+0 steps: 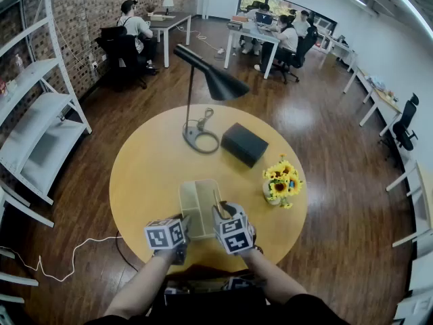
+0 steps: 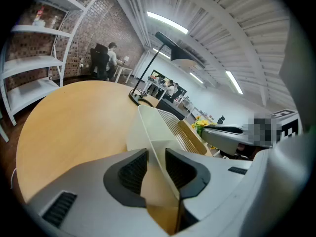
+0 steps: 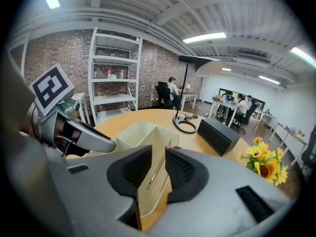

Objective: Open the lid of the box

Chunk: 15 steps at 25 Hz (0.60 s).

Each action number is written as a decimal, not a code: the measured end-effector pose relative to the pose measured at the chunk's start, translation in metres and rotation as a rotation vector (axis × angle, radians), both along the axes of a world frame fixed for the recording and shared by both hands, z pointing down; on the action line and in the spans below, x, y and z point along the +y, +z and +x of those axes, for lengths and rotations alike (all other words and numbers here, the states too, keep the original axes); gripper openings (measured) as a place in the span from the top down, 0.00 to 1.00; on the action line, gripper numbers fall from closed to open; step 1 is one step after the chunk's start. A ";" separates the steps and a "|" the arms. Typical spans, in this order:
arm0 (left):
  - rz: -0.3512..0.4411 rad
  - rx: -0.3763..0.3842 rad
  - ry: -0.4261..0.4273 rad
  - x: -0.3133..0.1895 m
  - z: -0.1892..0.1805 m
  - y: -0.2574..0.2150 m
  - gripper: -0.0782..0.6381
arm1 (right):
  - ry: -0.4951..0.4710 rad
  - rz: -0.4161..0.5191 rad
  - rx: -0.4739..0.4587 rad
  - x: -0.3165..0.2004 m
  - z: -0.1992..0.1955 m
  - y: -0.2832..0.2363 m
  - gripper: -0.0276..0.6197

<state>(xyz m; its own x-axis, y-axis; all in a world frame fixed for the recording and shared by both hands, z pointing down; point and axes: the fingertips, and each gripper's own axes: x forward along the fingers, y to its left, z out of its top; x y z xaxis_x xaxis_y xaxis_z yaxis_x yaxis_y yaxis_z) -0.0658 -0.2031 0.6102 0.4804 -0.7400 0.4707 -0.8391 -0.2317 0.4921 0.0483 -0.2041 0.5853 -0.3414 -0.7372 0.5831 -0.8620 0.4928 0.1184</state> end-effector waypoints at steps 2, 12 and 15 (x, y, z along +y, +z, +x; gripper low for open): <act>0.004 -0.008 -0.008 0.001 -0.001 0.002 0.77 | 0.032 -0.035 0.011 -0.002 0.003 0.010 0.82; 0.012 -0.021 0.001 0.000 -0.001 0.002 0.77 | 0.192 -0.105 0.022 -0.011 0.008 0.031 0.90; 0.011 -0.023 0.000 -0.001 -0.003 0.002 0.77 | 0.230 -0.118 -0.030 -0.011 0.006 0.032 0.92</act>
<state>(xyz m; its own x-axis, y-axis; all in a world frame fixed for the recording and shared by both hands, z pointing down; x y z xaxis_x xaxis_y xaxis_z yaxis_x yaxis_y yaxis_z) -0.0684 -0.2043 0.6119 0.4694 -0.7454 0.4733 -0.8502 -0.2370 0.4700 0.0548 -0.2151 0.6175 -0.1908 -0.7249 0.6619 -0.9553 0.2923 0.0447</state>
